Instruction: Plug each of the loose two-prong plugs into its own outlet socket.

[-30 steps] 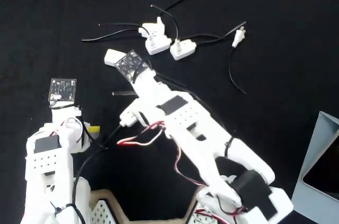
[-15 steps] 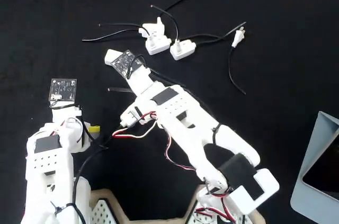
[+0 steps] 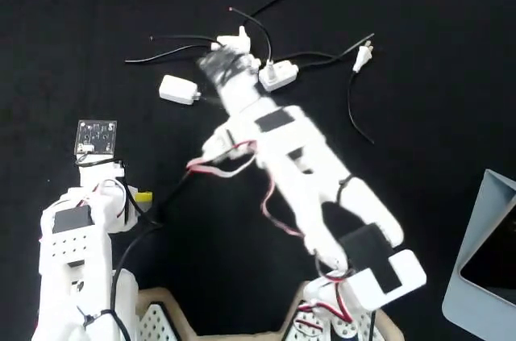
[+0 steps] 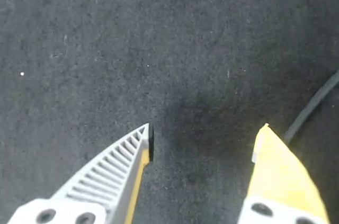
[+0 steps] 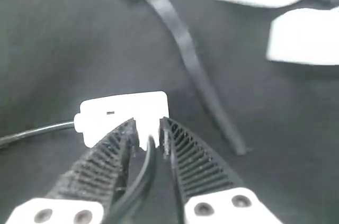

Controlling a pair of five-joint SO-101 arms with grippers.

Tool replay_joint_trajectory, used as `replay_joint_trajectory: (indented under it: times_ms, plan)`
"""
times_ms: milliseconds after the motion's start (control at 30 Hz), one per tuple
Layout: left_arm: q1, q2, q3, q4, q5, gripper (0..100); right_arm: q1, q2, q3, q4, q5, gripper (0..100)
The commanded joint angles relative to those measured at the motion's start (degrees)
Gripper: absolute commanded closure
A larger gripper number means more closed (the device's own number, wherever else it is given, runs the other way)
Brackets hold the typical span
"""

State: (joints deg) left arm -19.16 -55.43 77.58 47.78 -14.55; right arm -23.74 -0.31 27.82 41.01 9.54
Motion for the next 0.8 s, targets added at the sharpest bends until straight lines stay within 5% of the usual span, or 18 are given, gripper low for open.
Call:
replay_joint_trajectory:
  times_ms: [0, 333, 767]
  plan:
    - [-0.4, -1.0, -0.2, -1.0, 0.5, 69, 5.2, -2.2, -6.7, 0.1, 0.4, 98.6]
    - [-0.4, -1.0, -0.2, -1.0, 0.4, 69, 17.2, -2.2, -13.5, -0.4, 5.2, 98.3]
    - [-0.5, -1.0, -0.2, -0.8, 0.4, 69, 23.3, 2.9, -13.8, -6.3, -11.8, 98.2]
